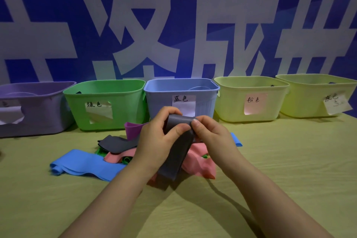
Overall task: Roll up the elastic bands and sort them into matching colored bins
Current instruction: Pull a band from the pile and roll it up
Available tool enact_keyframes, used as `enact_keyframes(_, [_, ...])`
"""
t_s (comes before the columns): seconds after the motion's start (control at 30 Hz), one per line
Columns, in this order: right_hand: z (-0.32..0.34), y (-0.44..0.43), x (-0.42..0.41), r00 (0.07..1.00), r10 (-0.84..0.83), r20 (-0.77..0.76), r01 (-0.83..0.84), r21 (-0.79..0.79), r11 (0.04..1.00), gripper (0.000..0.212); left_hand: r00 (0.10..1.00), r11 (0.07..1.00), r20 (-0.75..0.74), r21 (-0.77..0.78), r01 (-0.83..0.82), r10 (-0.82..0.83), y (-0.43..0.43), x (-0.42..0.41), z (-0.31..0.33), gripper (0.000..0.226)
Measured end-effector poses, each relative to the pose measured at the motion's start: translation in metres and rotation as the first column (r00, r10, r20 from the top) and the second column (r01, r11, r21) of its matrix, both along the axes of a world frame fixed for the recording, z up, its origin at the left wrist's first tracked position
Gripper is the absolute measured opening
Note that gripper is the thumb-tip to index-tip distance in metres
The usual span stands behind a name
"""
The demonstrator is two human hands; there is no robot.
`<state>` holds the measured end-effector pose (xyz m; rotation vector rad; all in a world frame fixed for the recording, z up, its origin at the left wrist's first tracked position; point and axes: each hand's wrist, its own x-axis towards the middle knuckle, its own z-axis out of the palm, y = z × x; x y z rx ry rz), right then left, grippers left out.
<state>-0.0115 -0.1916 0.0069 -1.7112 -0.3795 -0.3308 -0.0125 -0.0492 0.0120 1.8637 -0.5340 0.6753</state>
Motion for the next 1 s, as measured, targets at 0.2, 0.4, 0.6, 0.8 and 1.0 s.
enact_keyframes(0.2, [0.001,0.002,-0.003,0.998,0.041,0.053,-0.042,0.014,0.999,0.014,0.992,0.994,0.051,0.009,-0.112,0.111,-0.005,-0.006,-0.001,0.019])
enact_keyframes(0.4, [0.002,0.003,-0.008,0.991,0.118,0.06,-0.122,0.067,0.99,0.023,0.995,0.994,-0.009,-0.042,-0.099,0.099,-0.006,0.001,-0.004,0.028])
enact_keyframes(0.6, [0.001,0.0,0.0,0.995,-0.033,0.098,0.035,-0.022,0.999,0.01,0.993,0.995,-0.068,-0.046,0.09,-0.093,-0.008,-0.007,0.002,0.025])
enact_keyframes(0.8, [-0.002,0.001,0.001,0.991,-0.088,0.102,0.098,-0.105,0.99,0.047,0.999,0.998,-0.027,-0.046,0.046,-0.047,-0.008,-0.009,0.0,0.026])
enact_keyframes(1.0, [-0.003,0.003,-0.003,0.99,-0.043,0.132,0.052,-0.067,0.996,0.035,0.999,0.997,0.009,-0.061,0.052,-0.052,-0.007,-0.005,-0.002,0.016])
